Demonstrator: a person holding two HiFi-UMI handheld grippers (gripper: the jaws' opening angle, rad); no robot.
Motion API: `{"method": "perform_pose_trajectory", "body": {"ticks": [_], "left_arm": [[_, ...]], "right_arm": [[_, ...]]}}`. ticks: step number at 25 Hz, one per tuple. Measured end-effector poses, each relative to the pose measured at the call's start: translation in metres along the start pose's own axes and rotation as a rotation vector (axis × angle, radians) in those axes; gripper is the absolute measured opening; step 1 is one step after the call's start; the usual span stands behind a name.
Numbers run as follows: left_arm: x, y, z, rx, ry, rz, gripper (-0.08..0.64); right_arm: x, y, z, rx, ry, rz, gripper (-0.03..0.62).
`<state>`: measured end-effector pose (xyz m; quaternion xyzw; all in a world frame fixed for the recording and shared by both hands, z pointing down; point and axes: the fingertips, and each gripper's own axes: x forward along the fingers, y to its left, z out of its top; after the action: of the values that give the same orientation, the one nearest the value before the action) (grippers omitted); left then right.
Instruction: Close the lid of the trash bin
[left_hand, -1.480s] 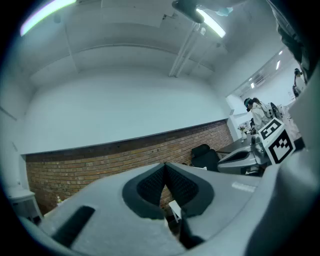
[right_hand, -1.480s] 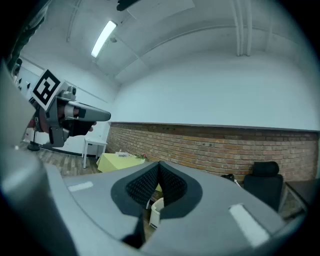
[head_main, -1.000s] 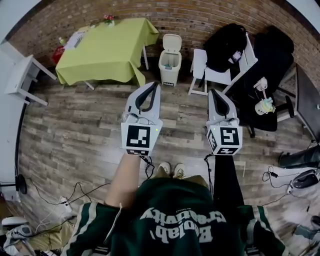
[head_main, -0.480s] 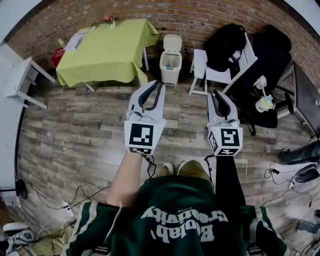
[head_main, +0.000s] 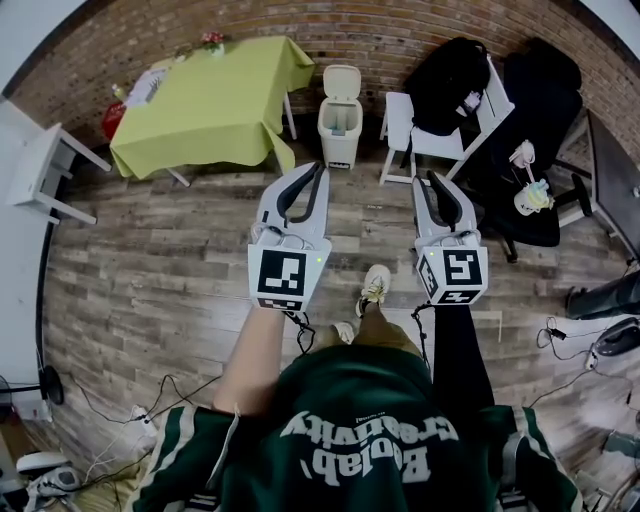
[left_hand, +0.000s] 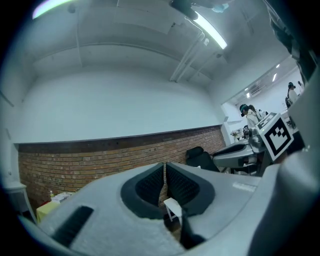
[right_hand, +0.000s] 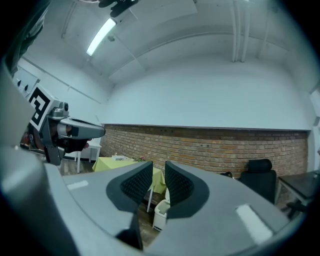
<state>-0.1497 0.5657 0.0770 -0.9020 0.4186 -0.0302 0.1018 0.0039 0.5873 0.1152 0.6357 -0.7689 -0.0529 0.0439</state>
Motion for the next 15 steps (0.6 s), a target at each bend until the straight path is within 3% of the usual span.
{"method": "perform_pose_trajectory", "body": {"ticks": [15], "left_arm": [[0.058, 0.033, -0.022, -0.033, 0.025, 0.028, 0.064]], "right_arm": [[0.064, -0.020, -0.011, -0.016, 0.016, 0.043, 0.092]]}}
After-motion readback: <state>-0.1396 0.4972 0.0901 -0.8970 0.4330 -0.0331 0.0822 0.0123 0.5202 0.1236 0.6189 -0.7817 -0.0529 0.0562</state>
